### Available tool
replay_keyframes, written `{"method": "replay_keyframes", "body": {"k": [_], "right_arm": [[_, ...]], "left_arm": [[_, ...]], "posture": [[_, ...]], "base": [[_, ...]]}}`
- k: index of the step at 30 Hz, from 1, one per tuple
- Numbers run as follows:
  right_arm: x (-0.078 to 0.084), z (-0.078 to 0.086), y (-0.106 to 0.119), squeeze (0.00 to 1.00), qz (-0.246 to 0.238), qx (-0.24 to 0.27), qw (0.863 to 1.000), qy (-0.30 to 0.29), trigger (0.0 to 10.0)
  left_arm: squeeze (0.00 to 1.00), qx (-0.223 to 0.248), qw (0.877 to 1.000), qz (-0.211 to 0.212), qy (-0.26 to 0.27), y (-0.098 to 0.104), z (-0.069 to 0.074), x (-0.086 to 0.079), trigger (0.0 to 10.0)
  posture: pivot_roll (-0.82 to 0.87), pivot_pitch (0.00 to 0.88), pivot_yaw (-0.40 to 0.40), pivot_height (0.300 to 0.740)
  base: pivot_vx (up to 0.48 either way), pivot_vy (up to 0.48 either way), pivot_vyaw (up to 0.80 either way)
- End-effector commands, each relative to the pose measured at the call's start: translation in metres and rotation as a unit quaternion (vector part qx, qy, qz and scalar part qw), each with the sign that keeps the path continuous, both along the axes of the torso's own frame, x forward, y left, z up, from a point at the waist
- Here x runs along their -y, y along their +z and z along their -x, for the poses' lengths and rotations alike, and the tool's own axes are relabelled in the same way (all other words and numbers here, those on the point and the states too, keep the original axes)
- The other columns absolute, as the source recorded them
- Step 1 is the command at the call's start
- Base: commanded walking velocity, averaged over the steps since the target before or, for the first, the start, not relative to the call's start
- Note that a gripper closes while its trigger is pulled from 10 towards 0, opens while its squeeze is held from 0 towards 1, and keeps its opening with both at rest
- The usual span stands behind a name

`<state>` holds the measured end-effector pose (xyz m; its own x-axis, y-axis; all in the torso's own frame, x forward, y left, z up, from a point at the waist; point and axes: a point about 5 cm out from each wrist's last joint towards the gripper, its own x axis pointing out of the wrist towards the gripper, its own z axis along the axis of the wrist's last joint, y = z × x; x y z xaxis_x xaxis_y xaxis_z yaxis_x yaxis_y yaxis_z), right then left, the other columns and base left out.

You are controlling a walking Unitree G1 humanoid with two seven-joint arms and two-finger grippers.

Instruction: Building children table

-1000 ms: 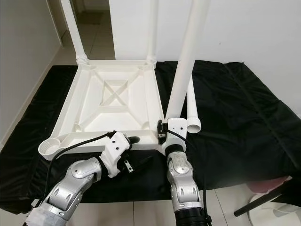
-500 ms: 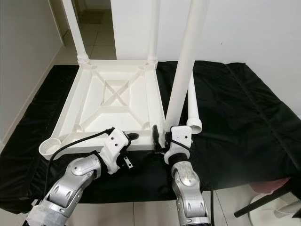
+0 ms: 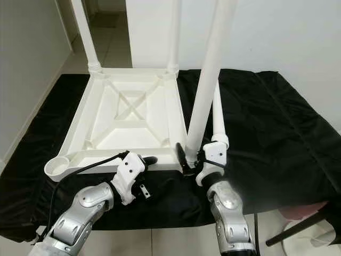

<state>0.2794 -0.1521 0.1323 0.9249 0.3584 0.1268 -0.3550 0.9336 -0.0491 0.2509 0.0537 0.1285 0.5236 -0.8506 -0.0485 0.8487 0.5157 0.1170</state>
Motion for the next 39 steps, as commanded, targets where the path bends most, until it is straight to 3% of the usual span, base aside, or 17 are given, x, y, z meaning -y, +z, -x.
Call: {"method": "replay_keyframes", "body": {"k": [1, 7, 8, 9, 10, 11, 12, 23, 24, 25, 26, 35, 39], "right_arm": [[0.003, -0.002, 0.000, 0.00, -0.002, -0.001, 1.000, 0.007, 10.0], [0.004, -0.016, -0.002, 0.00, 0.028, -0.005, 0.998, 0.056, 10.0], [0.004, -0.020, -0.002, 0.00, 0.037, -0.007, 0.997, 0.068, 5.7], [0.004, -0.020, -0.002, 0.00, 0.037, -0.007, 0.997, 0.068, 5.7], [0.005, -0.023, -0.002, 0.00, 0.045, -0.008, 0.996, 0.074, 3.7], [0.005, -0.023, -0.002, 0.00, 0.045, -0.008, 0.996, 0.074, 3.7], [0.005, -0.026, -0.003, 0.00, 0.048, -0.009, 0.996, 0.080, 0.0], [0.010, -0.027, -0.011, 0.00, 0.053, -0.024, 0.993, 0.101, 0.0], [0.011, -0.027, -0.013, 0.00, 0.050, -0.026, 0.994, 0.097, 3.1], [0.011, -0.027, -0.013, 0.00, 0.050, -0.026, 0.994, 0.097, 3.1], [0.011, -0.027, -0.014, 0.00, 0.046, -0.027, 0.994, 0.091, 9.8], [0.010, -0.025, -0.017, 0.00, 0.027, -0.030, 0.999, 0.016, 10.0], [0.007, -0.025, -0.020, 0.00, 0.031, -0.053, 0.994, -0.092, 10.0]], "left_arm": [[0.00, -0.004, 1.000, 0.002, 0.011, 0.000, 0.000, -0.001, 10.0], [0.00, 0.000, 1.000, 0.001, 0.014, 0.001, -0.002, -0.001, 10.0], [0.00, 0.001, 1.000, 0.001, 0.015, 0.001, -0.003, 0.000, 10.0], [0.00, 0.001, 1.000, 0.001, 0.015, 0.001, -0.003, 0.000, 10.0], [0.00, 0.002, 1.000, 0.001, 0.015, 0.001, -0.003, 0.000, 10.0], [0.00, 0.002, 1.000, 0.001, 0.015, 0.001, -0.003, 0.000, 10.0], [0.00, 0.002, 1.000, 0.000, 0.017, 0.002, -0.003, -0.001, 10.0], [0.00, 0.001, 1.000, -0.001, 0.024, 0.000, 0.000, -0.002, 10.0], [0.00, 0.001, 1.000, -0.001, 0.025, 0.000, 0.000, -0.003, 10.0], [0.00, 0.001, 1.000, -0.001, 0.025, 0.000, 0.000, -0.003, 10.0], [0.00, 0.001, 1.000, -0.002, 0.026, 0.000, 0.000, -0.003, 10.0], [0.00, 0.001, 1.000, -0.003, 0.029, 0.000, 0.000, -0.005, 10.0], [0.00, 0.001, 1.000, -0.005, 0.028, 0.000, -0.001, -0.005, 10.0]], "posture": [[-0.04, 0.000, -0.015, 0.740], [-0.03, 0.000, -0.019, 0.740], [-0.03, 0.000, -0.020, 0.740], [-0.03, 0.000, -0.020, 0.740], [-0.03, 0.000, -0.023, 0.740], [-0.03, 0.000, -0.023, 0.740], [-0.02, 0.000, -0.026, 0.740], [-0.01, 0.000, -0.036, 0.740], [-0.01, 0.000, -0.040, 0.740], [-0.01, 0.000, -0.040, 0.740], [-0.01, 0.000, -0.040, 0.740], [-0.01, 0.000, -0.040, 0.740], [-0.01, 0.000, -0.036, 0.740]], "base": [[0.000, 0.000, 0.00], [0.000, 0.000, 0.00], [0.000, 0.000, 0.00], [0.000, 0.000, 0.00], [0.000, 0.000, 0.00], [0.000, 0.000, 0.00], [0.000, 0.000, 0.00], [0.000, 0.000, 0.00], [0.000, 0.000, 0.00], [0.000, 0.000, 0.00], [0.000, 0.000, 0.00], [0.000, 0.000, 0.00], [0.000, 0.000, 0.00]]}}
